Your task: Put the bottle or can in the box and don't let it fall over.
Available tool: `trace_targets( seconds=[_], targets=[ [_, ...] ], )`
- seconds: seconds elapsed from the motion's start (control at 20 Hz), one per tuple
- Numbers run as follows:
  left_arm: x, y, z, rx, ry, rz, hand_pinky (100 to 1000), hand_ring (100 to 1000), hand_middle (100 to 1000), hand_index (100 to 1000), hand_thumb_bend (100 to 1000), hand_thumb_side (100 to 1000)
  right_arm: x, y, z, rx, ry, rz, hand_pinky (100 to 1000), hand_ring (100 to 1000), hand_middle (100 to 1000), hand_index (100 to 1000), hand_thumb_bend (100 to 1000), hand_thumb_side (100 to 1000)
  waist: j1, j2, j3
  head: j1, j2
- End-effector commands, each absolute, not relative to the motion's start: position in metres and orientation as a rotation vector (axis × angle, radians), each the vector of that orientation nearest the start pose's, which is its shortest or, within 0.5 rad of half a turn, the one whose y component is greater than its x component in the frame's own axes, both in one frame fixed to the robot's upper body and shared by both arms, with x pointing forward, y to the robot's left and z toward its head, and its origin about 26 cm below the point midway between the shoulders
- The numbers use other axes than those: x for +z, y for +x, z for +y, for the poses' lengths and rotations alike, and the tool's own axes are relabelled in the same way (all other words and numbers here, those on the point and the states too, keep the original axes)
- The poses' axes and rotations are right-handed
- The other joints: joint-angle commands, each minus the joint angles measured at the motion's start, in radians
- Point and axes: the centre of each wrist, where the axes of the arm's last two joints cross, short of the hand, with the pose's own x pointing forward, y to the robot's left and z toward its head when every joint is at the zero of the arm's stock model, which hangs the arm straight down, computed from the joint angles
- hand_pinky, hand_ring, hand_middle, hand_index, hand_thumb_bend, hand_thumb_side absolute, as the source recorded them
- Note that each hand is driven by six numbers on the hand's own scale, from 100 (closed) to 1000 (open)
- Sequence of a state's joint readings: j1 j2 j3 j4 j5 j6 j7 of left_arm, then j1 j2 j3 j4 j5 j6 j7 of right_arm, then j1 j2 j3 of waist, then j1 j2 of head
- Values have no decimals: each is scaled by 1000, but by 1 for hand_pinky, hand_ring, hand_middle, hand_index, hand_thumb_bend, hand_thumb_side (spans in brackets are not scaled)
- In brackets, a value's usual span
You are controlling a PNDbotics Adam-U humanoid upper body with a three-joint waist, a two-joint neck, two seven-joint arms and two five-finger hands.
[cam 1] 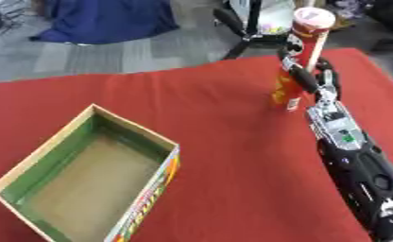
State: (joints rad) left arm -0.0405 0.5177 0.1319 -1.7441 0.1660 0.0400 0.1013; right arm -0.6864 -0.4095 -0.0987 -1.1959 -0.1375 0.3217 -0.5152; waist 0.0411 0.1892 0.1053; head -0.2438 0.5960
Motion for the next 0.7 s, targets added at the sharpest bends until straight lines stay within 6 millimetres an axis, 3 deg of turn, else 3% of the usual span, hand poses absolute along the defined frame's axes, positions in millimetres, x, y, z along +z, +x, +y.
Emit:
trace_targets(
  seconds=[0.05, 0.7],
  targets=[
    [119, 283, 378, -172, 430, -1800, 846, 883, 824, 813, 113, 946, 187, 434, -331, -322, -614, -1633, 817, 1000, 960, 1000, 641, 530, 0, -8, 3, -2, -15],
    [118, 284, 378, -177, 425, -1798, 847, 885, 825, 812, 113, 946, 193, 434, -325, -302, -556, -1688, 817, 1000, 956, 1000, 634, 540, -2, -5, 5, -4, -18]
  ],
)
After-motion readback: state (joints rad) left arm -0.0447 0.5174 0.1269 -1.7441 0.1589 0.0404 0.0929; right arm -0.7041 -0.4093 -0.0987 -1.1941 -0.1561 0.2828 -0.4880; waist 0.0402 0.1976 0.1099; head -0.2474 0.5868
